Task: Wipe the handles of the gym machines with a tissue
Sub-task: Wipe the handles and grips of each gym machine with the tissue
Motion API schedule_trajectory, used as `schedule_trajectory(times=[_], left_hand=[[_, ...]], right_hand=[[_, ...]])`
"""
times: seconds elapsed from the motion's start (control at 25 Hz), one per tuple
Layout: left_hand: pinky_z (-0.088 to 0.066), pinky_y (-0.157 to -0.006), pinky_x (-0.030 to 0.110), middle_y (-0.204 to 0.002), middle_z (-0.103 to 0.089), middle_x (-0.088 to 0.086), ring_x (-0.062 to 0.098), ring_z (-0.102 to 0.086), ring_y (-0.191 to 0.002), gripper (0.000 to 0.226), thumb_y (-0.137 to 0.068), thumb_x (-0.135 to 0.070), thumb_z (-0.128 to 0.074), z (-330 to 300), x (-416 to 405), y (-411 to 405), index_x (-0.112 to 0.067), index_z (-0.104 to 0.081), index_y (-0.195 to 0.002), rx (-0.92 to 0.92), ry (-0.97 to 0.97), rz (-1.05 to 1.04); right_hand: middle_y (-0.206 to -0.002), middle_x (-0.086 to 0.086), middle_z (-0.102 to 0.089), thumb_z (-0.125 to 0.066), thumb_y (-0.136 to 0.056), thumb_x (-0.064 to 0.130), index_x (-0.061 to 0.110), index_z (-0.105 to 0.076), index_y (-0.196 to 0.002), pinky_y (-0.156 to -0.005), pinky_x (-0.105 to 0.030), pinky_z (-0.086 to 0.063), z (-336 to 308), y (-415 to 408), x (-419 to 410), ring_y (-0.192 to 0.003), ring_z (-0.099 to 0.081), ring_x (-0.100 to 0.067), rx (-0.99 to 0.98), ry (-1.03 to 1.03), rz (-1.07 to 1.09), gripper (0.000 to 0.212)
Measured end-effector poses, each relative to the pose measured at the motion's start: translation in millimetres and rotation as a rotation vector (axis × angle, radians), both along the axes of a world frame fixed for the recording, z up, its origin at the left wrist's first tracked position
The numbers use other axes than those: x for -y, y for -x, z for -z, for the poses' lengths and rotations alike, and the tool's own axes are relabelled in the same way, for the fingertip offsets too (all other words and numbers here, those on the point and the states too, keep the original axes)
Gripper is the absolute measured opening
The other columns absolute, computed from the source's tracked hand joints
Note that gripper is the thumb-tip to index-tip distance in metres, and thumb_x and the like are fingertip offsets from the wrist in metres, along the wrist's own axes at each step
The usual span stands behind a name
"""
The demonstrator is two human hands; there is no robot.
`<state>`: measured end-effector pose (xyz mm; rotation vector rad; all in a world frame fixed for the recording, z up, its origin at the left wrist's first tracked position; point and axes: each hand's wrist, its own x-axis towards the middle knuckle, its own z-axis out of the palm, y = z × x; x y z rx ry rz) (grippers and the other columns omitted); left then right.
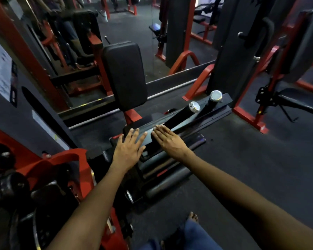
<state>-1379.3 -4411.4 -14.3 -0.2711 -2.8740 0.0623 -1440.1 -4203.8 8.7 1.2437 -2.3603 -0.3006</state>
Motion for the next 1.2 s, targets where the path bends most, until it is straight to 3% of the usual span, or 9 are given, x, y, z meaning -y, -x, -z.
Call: schedule_trajectory(times=[0.12,0.2,0.28,0.36,0.6,0.72,0.88,1.04,1.2], left_hand=[[-0.044,-0.095,0.055,-0.143,-0.049,0.015,0.033,-0.047,-0.131,0.055,-0.097,-0.041,-0.028,8.5,-1.1,0.8,-0.021,-0.026,-0.149,-0.042,-0.015,0.022],[-0.043,-0.095,0.056,-0.143,-0.048,0.016,0.034,-0.047,-0.132,0.055,-0.098,-0.041,-0.026,13.7,-5.8,-0.8,-0.021,-0.025,-0.149,-0.055,0.005,0.031],[-0.043,-0.095,0.056,-0.144,-0.048,0.015,0.033,-0.046,-0.132,0.055,-0.098,-0.041,-0.027,14.8,-6.4,-0.5,-0.021,-0.024,-0.15,-0.053,0.003,0.027],[-0.043,-0.096,0.056,-0.144,-0.048,0.014,0.033,-0.046,-0.132,0.056,-0.098,-0.041,-0.028,15.5,-6.4,-3.4,-0.022,-0.022,-0.15,-0.055,-0.005,0.022],[-0.043,-0.096,0.056,-0.145,-0.046,0.015,0.033,-0.045,-0.133,0.057,-0.098,-0.041,-0.03,13.7,-6.4,0.5,-0.022,-0.025,-0.151,-0.051,0.005,0.012],[-0.044,-0.096,0.055,-0.144,-0.048,0.015,0.033,-0.046,-0.132,0.056,-0.098,-0.041,-0.028,7.3,-7.9,4.0,-0.022,-0.024,-0.15,-0.036,0.012,-0.001],[-0.044,-0.096,0.055,-0.144,-0.048,0.015,0.033,-0.046,-0.132,0.056,-0.098,-0.042,-0.027,12.5,-8.2,-5.2,-0.022,-0.025,-0.15,-0.021,0.004,0.002],[-0.046,-0.093,0.055,-0.142,-0.05,0.015,0.034,-0.049,-0.13,0.055,-0.097,-0.041,-0.03,5.9,-8.8,-1.6,-0.021,-0.038,-0.147,0.009,-0.006,-0.012],[-0.046,-0.093,0.055,-0.142,-0.05,0.015,0.034,-0.049,-0.13,0.055,-0.097,-0.041,-0.03,1.8,-7.9,-0.8,-0.021,-0.038,-0.147,0.025,-0.003,-0.011]], right_hand=[[-0.127,-0.015,-0.058,-0.037,-0.079,-0.006,-0.001,-0.058,-0.123,-0.114,-0.035,-0.021,24.5,-25.5,-52.7,-0.121,-0.053,-0.028,0.161,0.431,0.039,0.049],[-0.119,-0.009,-0.063,-0.041,-0.086,-0.012,0.0,-0.06,-0.121,-0.106,-0.03,-0.037,17.9,-35.8,-48.6,-0.111,-0.058,-0.021,0.55,1.119,0.46,0.042],[-0.085,0.004,-0.069,-0.041,-0.09,-0.011,0.004,-0.067,-0.1,-0.086,-0.029,-0.05,-13.3,-17.7,-15.1,-0.084,-0.061,-0.013,1.017,1.84,0.728,0.032],[-0.049,0.011,-0.056,-0.029,-0.087,-0.015,0.01,-0.06,-0.075,-0.058,-0.02,-0.044,-30.3,3.2,7.7,-0.056,-0.051,-0.007,1.315,2.191,0.622,0.041],[-0.061,0.012,-0.054,-0.039,-0.096,-0.005,0.022,-0.06,-0.091,-0.052,-0.015,-0.037,-0.4,-23.4,14.8,-0.059,-0.047,-0.006,1.387,2.093,0.486,0.034],[-0.04,0.007,-0.044,-0.035,-0.085,-0.014,0.013,-0.056,-0.069,-0.039,-0.016,-0.029,-38.5,8.3,6.7,-0.049,-0.037,-0.014,1.312,2.077,0.694,0.038],[-0.044,0.013,-0.049,-0.039,-0.089,-0.011,0.018,-0.06,-0.073,-0.049,-0.014,-0.036,-63.6,3.8,-13.3,-0.05,-0.04,-0.005,1.167,2.445,0.57,0.039],[-0.052,0.014,-0.053,-0.04,-0.09,-0.013,0.021,-0.055,-0.078,-0.05,-0.012,-0.039,-52.3,-17.2,-4.6,-0.059,-0.041,-0.006,1.287,2.3,0.439,0.039],[-0.07,0.007,-0.058,-0.047,-0.092,-0.005,0.016,-0.066,-0.088,-0.055,-0.013,-0.042,-74.4,3.3,-12.7,-0.062,-0.048,-0.005,0.863,2.526,0.58,0.028]])
